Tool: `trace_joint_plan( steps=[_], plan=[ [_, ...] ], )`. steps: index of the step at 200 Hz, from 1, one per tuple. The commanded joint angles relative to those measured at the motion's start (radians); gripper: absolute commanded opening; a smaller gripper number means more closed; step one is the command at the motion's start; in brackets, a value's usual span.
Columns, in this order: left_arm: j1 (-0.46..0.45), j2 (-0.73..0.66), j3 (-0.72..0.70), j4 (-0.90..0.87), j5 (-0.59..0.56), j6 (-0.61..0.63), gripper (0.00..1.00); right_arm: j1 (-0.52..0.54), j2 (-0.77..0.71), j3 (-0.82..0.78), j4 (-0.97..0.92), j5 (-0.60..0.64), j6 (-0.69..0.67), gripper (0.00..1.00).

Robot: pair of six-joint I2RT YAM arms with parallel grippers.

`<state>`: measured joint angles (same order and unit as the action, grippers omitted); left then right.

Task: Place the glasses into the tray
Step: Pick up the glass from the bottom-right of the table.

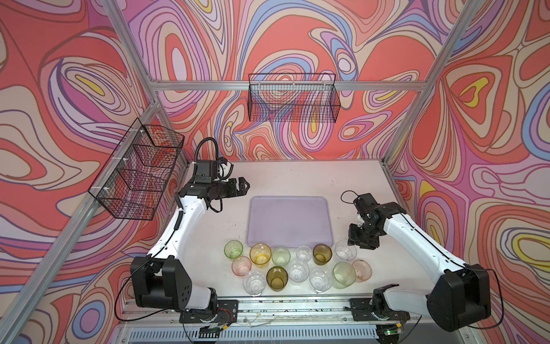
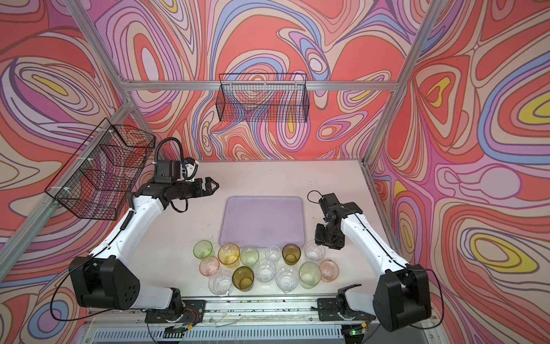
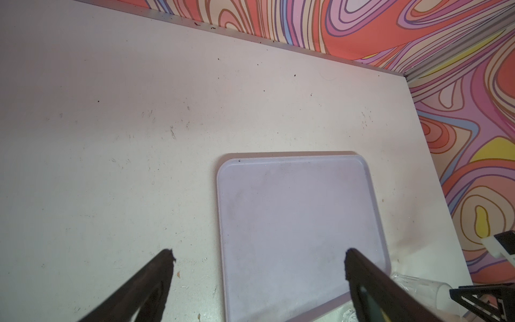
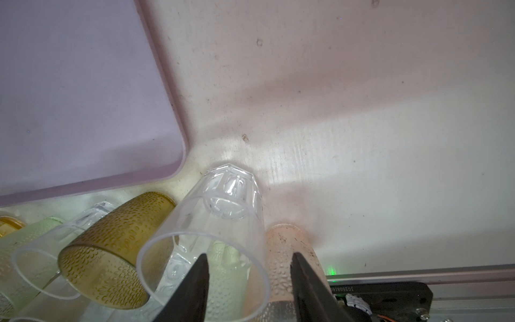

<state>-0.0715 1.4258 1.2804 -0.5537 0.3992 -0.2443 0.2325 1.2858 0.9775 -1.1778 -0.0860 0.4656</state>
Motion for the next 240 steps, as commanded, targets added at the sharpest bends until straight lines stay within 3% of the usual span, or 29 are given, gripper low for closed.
trace_joint_plan(
  steps=[1,240],
  plan=[
    [-0.002,0.004,0.026,-0.044,0.006,-0.007,0.98,0.007,0.012,-0.014,0.023,0.006,0.018,0.44],
    [-0.002,-0.010,0.020,-0.028,0.010,-0.013,0.98,0.011,0.032,-0.012,0.010,0.072,0.053,0.06]
  ],
)
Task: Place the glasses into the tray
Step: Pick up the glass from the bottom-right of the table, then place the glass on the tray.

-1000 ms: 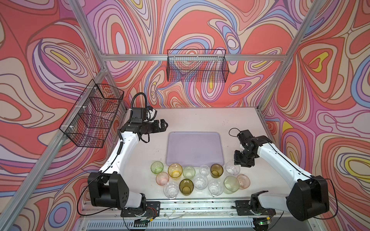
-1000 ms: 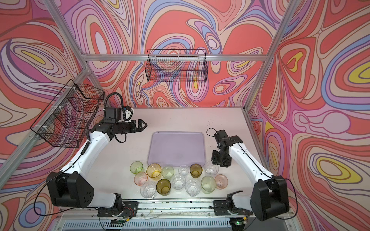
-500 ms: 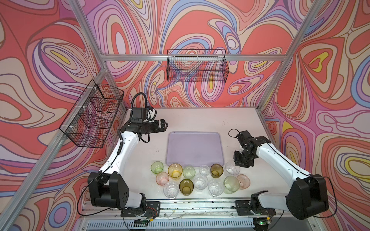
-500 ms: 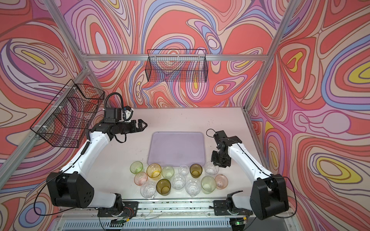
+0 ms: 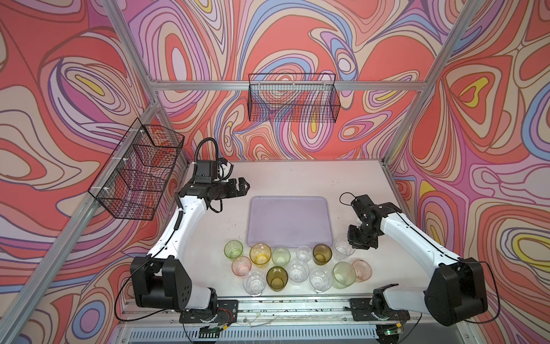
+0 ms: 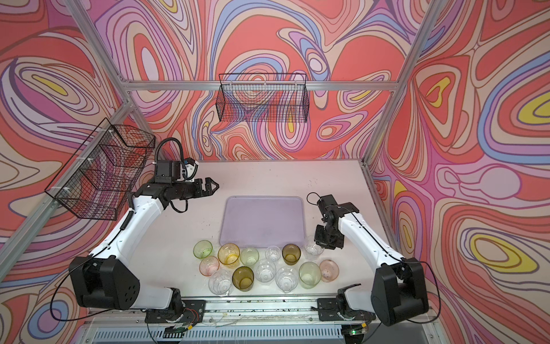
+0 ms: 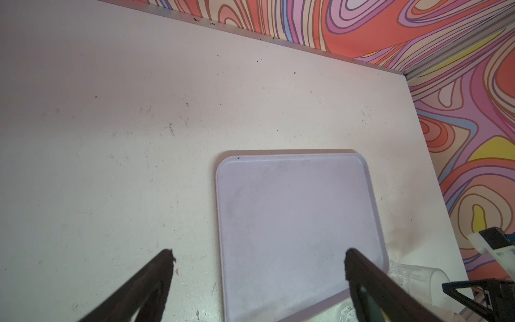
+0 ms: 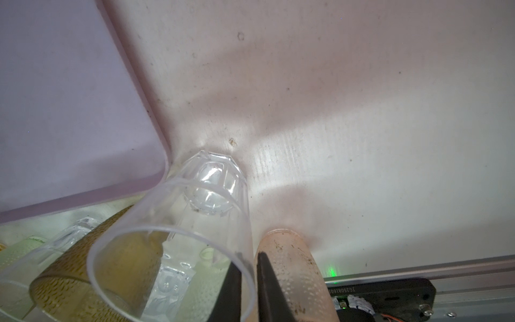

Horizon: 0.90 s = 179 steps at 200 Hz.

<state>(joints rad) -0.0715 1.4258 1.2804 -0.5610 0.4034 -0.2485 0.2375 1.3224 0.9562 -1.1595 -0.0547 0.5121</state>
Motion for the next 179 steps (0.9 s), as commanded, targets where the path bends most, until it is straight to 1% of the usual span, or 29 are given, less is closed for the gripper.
trace_joint_plan(
  steps=[1,15,55,98,110,162,179],
  plan=[
    [-0.002,-0.010,0.020,-0.021,0.006,-0.009,0.98,0.006,-0.005,0.010,-0.009,0.042,0.006,0.06],
    [-0.001,-0.010,0.020,-0.018,0.006,-0.012,0.98,0.006,-0.003,0.019,-0.011,0.056,0.002,0.00],
    [-0.002,-0.011,0.016,-0.022,0.002,-0.011,0.99,0.006,0.008,0.061,-0.025,0.084,-0.003,0.00],
    [-0.001,0.002,0.019,-0.031,0.015,-0.008,0.99,0.006,-0.002,0.171,-0.046,0.150,0.004,0.00],
    [-0.001,0.003,0.019,-0.036,0.018,-0.004,0.99,0.006,0.026,0.214,-0.068,0.177,0.019,0.00],
    [-0.001,-0.004,0.010,-0.052,0.021,0.005,0.99,0.006,0.171,0.393,-0.088,0.152,0.018,0.00],
    [-0.002,-0.004,0.008,-0.054,0.025,0.006,0.99,0.006,0.219,0.461,-0.106,0.162,0.004,0.00]
  ],
)
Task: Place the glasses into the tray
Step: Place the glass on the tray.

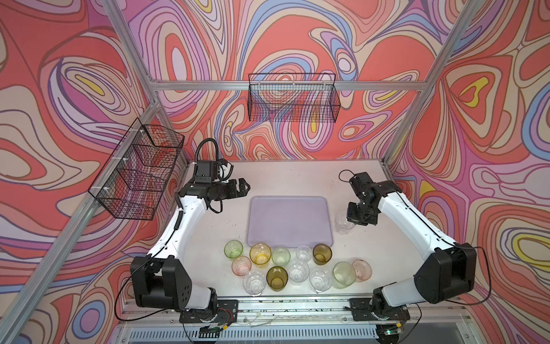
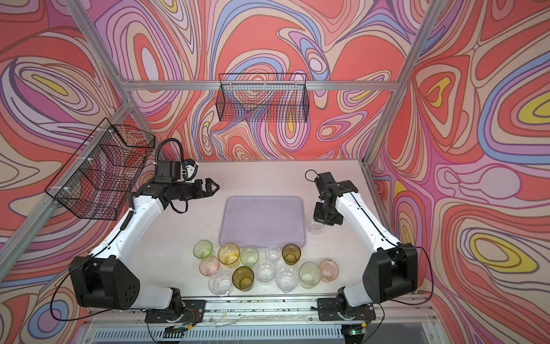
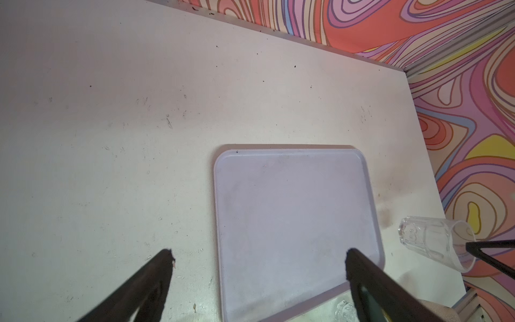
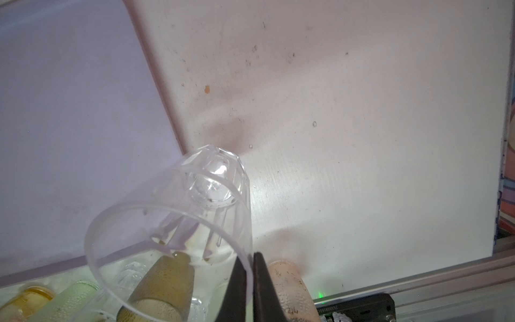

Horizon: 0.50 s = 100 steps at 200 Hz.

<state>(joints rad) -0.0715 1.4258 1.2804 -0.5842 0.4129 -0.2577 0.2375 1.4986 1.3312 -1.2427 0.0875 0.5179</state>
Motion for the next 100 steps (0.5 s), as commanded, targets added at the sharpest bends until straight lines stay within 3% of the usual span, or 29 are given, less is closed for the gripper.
trace_joint_plan(
  steps=[1,100],
  plan=[
    [-0.002,-0.004,0.008,-0.031,0.016,0.015,0.99,0.006,0.049,0.095,-0.025,0.017,-0.006,0.00],
    [-0.002,0.009,0.016,-0.040,0.040,0.014,1.00,0.006,0.266,0.383,0.043,-0.048,-0.132,0.00]
  ],
)
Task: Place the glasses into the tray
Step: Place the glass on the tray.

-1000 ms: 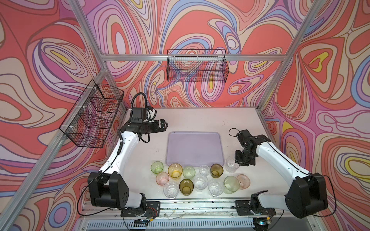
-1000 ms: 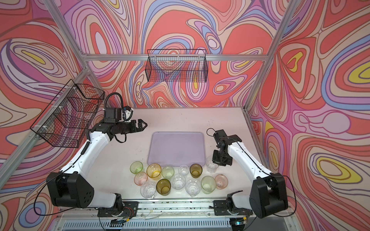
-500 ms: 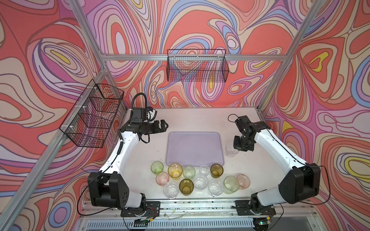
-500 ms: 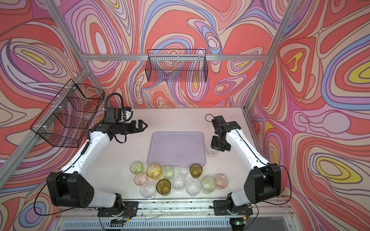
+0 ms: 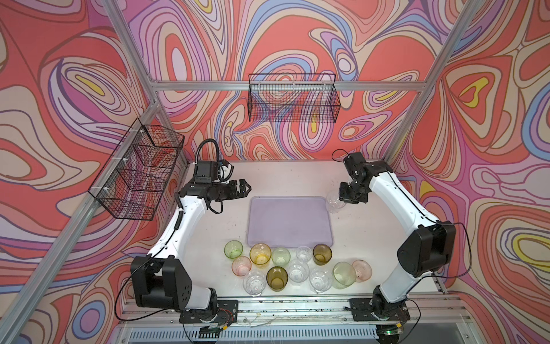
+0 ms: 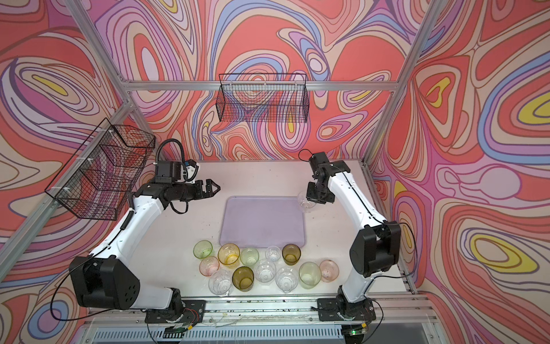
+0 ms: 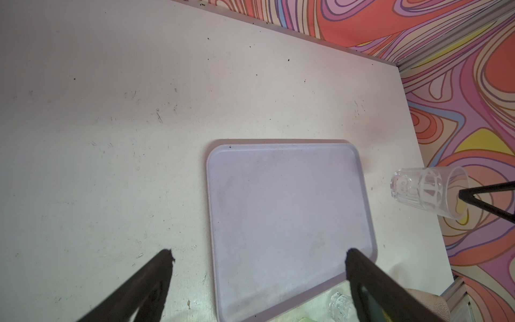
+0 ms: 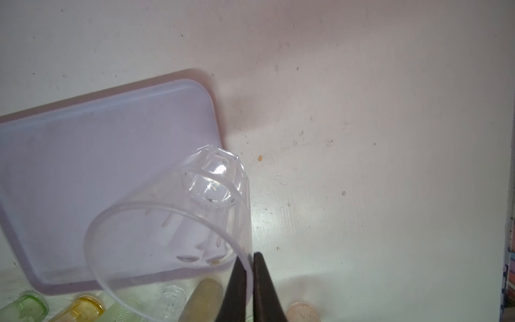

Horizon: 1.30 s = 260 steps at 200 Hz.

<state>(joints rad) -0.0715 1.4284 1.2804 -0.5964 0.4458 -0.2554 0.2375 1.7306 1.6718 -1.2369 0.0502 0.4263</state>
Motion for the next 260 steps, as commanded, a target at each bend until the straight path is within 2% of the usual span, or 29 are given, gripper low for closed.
trace_joint_plan(
  steps=[1,95,201,260],
  plan=[
    [-0.002,0.005,0.015,-0.027,0.007,0.012,1.00,0.006,0.035,0.044,0.039,-0.011,-0.042,0.00],
    [-0.001,-0.003,0.008,-0.020,-0.002,0.005,1.00,0.010,0.219,0.131,0.121,-0.096,-0.050,0.00],
    [-0.002,0.006,0.005,-0.025,0.014,0.000,1.00,0.028,0.344,0.232,0.079,-0.067,-0.056,0.00],
    [-0.002,0.017,0.009,-0.031,0.018,0.001,1.00,0.029,0.358,0.222,0.071,-0.039,-0.055,0.00]
  ],
)
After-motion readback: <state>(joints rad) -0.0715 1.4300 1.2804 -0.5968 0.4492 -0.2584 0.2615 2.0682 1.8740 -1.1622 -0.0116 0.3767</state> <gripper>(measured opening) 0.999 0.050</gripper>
